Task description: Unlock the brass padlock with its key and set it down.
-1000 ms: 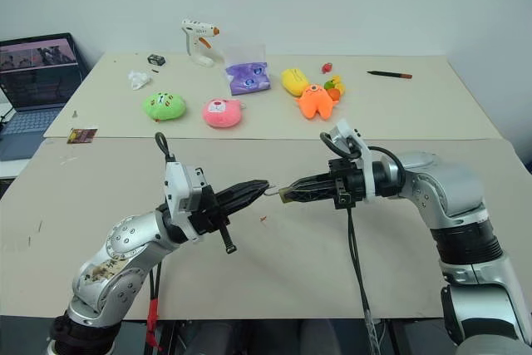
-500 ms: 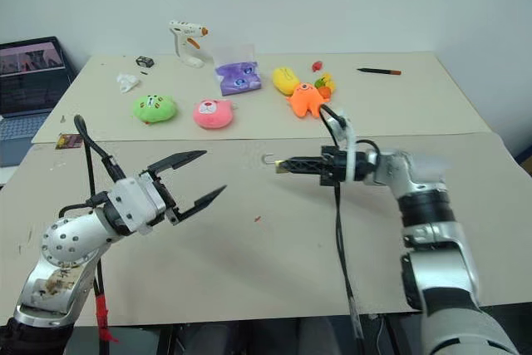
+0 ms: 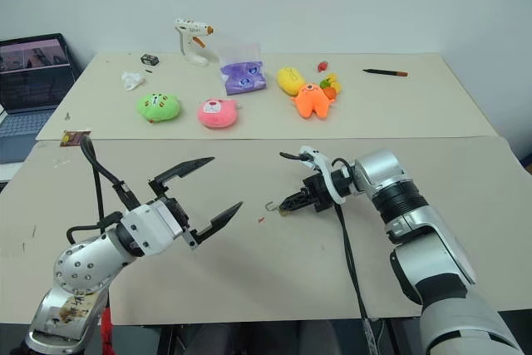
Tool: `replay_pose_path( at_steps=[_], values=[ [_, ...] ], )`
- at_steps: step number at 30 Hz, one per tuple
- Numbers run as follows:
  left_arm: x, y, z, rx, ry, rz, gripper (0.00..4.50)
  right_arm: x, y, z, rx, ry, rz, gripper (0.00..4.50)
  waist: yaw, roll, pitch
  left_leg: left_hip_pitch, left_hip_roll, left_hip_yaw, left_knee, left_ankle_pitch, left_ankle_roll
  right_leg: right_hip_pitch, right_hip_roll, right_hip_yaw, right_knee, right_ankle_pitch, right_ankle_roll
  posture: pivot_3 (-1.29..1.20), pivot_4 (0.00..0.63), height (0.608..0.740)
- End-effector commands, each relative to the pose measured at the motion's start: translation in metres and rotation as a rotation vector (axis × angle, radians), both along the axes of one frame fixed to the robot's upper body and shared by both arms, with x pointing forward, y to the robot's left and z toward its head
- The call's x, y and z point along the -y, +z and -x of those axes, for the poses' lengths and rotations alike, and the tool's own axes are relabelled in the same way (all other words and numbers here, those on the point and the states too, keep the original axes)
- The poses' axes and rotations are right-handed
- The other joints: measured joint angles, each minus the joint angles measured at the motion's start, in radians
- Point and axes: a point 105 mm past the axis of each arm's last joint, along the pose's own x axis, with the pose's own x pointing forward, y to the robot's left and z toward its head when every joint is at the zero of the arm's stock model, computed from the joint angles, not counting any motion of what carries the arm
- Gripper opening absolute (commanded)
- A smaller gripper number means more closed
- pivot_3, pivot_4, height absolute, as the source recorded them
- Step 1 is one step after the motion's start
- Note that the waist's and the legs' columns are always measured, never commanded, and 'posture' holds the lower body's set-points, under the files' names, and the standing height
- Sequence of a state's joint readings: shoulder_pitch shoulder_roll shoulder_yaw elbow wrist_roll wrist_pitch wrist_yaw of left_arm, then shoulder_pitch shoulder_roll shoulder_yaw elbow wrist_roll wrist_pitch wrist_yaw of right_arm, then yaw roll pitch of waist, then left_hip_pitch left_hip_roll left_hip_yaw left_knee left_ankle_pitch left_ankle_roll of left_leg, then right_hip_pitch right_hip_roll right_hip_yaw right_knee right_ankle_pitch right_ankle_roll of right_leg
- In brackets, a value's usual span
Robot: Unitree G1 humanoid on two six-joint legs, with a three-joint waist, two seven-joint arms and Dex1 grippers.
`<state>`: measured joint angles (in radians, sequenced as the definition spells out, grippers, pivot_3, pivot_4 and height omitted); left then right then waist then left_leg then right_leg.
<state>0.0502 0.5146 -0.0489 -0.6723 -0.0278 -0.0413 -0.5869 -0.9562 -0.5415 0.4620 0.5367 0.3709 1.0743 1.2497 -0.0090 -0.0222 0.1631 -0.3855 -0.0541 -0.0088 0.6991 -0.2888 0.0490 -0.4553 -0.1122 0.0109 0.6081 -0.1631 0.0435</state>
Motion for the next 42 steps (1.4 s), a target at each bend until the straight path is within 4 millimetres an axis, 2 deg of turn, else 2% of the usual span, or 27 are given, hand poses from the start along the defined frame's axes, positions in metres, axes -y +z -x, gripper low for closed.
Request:
replay_pose_path(
  at_steps=[1,5,9,10,13,16,19,23,26,29,31,33,35,38,42],
  values=[
    [0.004,0.013,0.007,0.057,-0.003,0.041,4.50,0.013,-0.009,-0.004,0.019,-0.041,0.063,1.67,0.000,0.000,0.000,0.000,0.000,0.000,0.000,0.000,0.000,0.000,0.000,0.000,0.000,0.000,0.000,0.00,0.150,0.739],
    [0.004,0.010,0.003,0.066,0.002,0.008,4.50,0.048,-0.023,-0.012,0.076,-0.130,0.157,3.06,0.001,0.000,0.000,0.006,0.000,0.000,0.000,0.000,0.000,0.006,0.000,0.000,-0.001,0.000,0.000,0.00,0.150,0.739],
    [0.009,-0.001,0.002,0.060,-0.039,-0.027,4.50,0.091,-0.024,-0.013,0.128,-0.238,0.191,4.38,0.017,0.001,-0.001,0.026,0.001,-0.005,-0.002,0.000,0.000,0.034,0.001,-0.005,-0.014,-0.001,0.002,0.00,0.150,0.739],
    [0.009,-0.003,0.001,0.047,-0.042,-0.020,4.50,0.104,-0.023,-0.012,0.131,-0.286,0.185,4.47,0.023,0.001,-0.001,0.029,0.001,-0.005,-0.002,0.000,0.001,0.035,0.000,-0.005,-0.015,-0.002,0.003,0.00,0.150,0.739],
    [0.003,-0.007,-0.004,0.037,-0.032,-0.014,4.50,0.122,-0.018,-0.001,0.130,-0.321,0.144,4.47,0.030,0.000,-0.001,0.031,0.000,-0.005,-0.001,0.000,0.002,0.037,-0.001,-0.004,-0.015,-0.007,0.012,0.00,0.150,0.739],
    [-0.017,-0.010,-0.015,-0.005,0.028,0.017,4.50,0.138,-0.011,0.017,0.168,-0.307,0.129,4.47,0.031,0.001,-0.002,0.028,0.000,-0.004,-0.003,0.000,0.002,0.035,0.000,-0.003,-0.013,-0.004,0.006,0.00,0.150,0.739],
    [-0.038,-0.012,-0.025,-0.035,0.089,0.013,4.50,0.137,0.002,0.032,0.247,-0.248,0.098,4.47,0.031,0.001,-0.002,0.023,0.001,-0.006,-0.005,0.000,0.002,0.031,0.000,-0.005,-0.013,-0.004,0.005,0.00,0.150,0.739],
    [-0.078,-0.005,-0.046,-0.063,0.251,0.057,4.50,0.120,0.033,0.046,0.434,-0.158,-0.017,4.47,0.026,0.001,-0.002,0.016,0.001,-0.006,-0.004,-0.001,0.003,0.025,0.000,-0.005,-0.014,-0.004,0.005,0.00,0.150,0.739],
    [-0.105,0.004,-0.059,-0.064,0.345,0.091,4.50,0.104,0.054,0.035,0.611,-0.214,-0.090,4.47,0.015,0.001,-0.001,0.014,0.000,-0.004,-0.004,-0.001,0.003,0.021,0.000,-0.003,-0.014,-0.003,0.006,0.00,0.150,0.739],
    [-0.119,0.016,-0.071,-0.049,0.403,0.138,4.50,0.092,0.065,0.024,0.751,-0.257,-0.089,4.47,0.012,0.001,-0.001,0.015,0.001,-0.004,-0.004,0.000,0.002,0.021,0.000,-0.003,-0.013,-0.003,0.006,0.00,0.150,0.739],
    [-0.121,0.020,-0.079,-0.061,0.419,0.176,4.50,0.085,0.069,0.019,0.808,-0.277,-0.090,4.47,0.013,0.001,-0.001,0.015,0.000,-0.004,-0.004,0.000,0.001,0.021,0.001,-0.003,-0.013,-0.003,0.006,0.00,0.150,0.739],
    [-0.124,0.021,-0.085,-0.082,0.433,0.205,4.50,0.079,0.071,0.015,0.844,-0.291,-0.092,4.47,0.018,0.000,-0.001,0.014,0.000,-0.005,-0.004,0.000,0.001,0.020,0.001,-0.003,-0.013,-0.003,0.005,0.00,0.150,0.739],
    [-0.132,0.010,-0.093,-0.197,0.469,0.279,4.50,0.078,0.073,0.011,0.864,-0.319,-0.092,4.47,0.020,0.000,-0.001,0.012,-0.001,-0.005,-0.004,0.000,0.001,0.018,0.000,-0.003,-0.013,-0.003,0.005,0.00,0.150,0.739],
    [-0.132,-0.004,-0.092,-0.314,0.473,0.358,4.50,0.089,0.076,0.002,0.912,-0.390,-0.075,4.47,0.018,0.000,-0.001,0.012,-0.001,-0.004,-0.004,0.001,-0.001,0.017,0.000,-0.002,-0.013,-0.003,0.005,0.00,0.150,0.739],
    [-0.169,0.004,-0.096,-0.296,0.625,0.482,4.50,0.125,0.077,-0.016,0.994,-0.571,0.036,4.47,0.018,0.000,-0.001,0.010,-0.001,-0.004,-0.004,0.001,-0.002,0.015,0.000,-0.002,-0.013,-0.003,0.005,0.00,0.150,0.739]
  ],
)
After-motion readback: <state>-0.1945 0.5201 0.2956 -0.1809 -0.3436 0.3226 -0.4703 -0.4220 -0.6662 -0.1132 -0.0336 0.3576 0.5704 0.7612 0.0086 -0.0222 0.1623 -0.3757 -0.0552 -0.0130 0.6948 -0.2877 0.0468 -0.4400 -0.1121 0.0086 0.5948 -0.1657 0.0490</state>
